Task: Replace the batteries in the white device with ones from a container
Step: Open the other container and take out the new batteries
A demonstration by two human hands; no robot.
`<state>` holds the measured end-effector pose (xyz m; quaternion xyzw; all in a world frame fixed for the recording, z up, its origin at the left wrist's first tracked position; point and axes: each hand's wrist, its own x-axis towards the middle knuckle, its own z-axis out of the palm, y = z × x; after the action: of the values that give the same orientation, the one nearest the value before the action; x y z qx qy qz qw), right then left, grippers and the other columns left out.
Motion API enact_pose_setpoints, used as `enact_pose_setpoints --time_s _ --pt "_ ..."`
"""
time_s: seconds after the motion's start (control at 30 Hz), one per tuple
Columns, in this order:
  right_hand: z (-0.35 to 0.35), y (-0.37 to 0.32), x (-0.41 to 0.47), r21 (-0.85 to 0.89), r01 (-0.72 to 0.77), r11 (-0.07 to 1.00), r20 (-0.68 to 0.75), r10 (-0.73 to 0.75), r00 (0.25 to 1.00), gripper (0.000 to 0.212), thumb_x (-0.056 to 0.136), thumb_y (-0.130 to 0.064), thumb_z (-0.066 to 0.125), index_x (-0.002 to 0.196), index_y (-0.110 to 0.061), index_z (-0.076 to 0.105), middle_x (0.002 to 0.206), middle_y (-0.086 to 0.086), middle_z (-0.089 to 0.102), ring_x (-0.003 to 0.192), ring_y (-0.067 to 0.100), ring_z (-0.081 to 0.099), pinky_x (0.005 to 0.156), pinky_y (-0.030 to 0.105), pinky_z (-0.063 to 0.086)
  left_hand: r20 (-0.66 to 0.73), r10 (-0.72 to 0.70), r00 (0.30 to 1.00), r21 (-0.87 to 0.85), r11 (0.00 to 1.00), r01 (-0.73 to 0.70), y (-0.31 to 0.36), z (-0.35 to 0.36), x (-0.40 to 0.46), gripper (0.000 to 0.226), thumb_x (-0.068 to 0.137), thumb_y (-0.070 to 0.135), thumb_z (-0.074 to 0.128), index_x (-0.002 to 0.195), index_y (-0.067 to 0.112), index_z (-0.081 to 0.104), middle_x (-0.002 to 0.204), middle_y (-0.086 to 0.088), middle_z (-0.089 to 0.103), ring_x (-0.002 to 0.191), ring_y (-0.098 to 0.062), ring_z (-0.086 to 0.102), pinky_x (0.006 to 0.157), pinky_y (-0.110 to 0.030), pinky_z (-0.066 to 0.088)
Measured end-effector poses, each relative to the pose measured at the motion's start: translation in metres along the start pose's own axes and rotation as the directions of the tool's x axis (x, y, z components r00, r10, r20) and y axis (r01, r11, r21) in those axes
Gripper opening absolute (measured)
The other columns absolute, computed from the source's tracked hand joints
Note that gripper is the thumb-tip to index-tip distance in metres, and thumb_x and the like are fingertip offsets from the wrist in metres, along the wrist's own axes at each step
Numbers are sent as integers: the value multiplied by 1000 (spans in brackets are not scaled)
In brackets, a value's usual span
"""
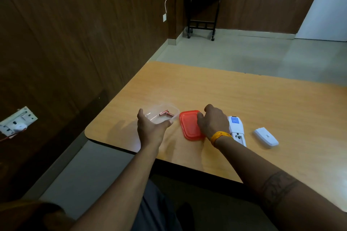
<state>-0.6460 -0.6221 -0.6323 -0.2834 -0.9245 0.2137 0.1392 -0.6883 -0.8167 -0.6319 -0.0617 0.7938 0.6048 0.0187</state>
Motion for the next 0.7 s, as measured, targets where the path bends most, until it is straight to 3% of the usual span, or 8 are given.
enact_pose_setpoints --time_s 0.27,0.33,0.4,0.47,0.53,0.6,0.7 --pt "0 -30 -10 -59 203 977 -92 -208 974 33 101 -35 54 118 -9 65 111 13 70 96 36 67 78 43 56 -98 -6 995 -8 1000 5 -1 -1 4 71 85 33 80 149 23 49 155 -7 50 141 -30 48 104 -42 48" --pt "2 -41 -9 -24 274 961 -91 -275 957 32 100 -35 57 120 -11 66 112 11 71 97 34 67 79 42 56 -174 74 982 35 997 -69 4 -4 3 54 87 26 77 138 21 60 149 -4 55 140 -28 46 105 -46 50" --pt "6 -51 -9 9 352 936 -65 -351 934 31 99 -34 59 121 -15 68 115 8 71 99 33 68 80 42 56 -226 271 936 188 954 -231 9 -6 2 34 89 18 76 123 21 70 140 -1 63 135 -24 46 102 -46 53" --pt "10 -59 -8 16 419 908 -46 -418 907 27 98 -35 59 116 -18 71 112 5 70 95 32 68 75 39 54 -184 465 866 334 858 -389 12 -6 2 22 92 11 73 112 20 74 127 2 71 126 -20 52 96 -40 55" --pt "15 -66 -8 -2 473 881 -24 -473 881 24 99 -37 58 109 -22 74 105 2 70 90 30 68 70 37 53 -96 555 826 408 779 -476 13 -4 3 19 94 6 70 108 17 77 117 1 74 118 -19 57 87 -31 51" --pt "18 -72 -5 -28 492 870 46 -490 870 25 100 -33 57 108 -19 76 105 3 72 92 30 68 68 35 48 1 570 822 486 718 -499 14 0 10 19 95 5 68 111 12 78 115 -4 75 113 -24 63 83 -30 51" --pt "22 -81 4 -97 482 871 154 -465 872 24 97 -23 57 106 -14 77 106 9 74 97 35 67 71 38 53 173 443 880 672 600 -434 20 7 20 17 100 15 63 108 8 76 109 -11 74 97 -29 68 73 -38 55"
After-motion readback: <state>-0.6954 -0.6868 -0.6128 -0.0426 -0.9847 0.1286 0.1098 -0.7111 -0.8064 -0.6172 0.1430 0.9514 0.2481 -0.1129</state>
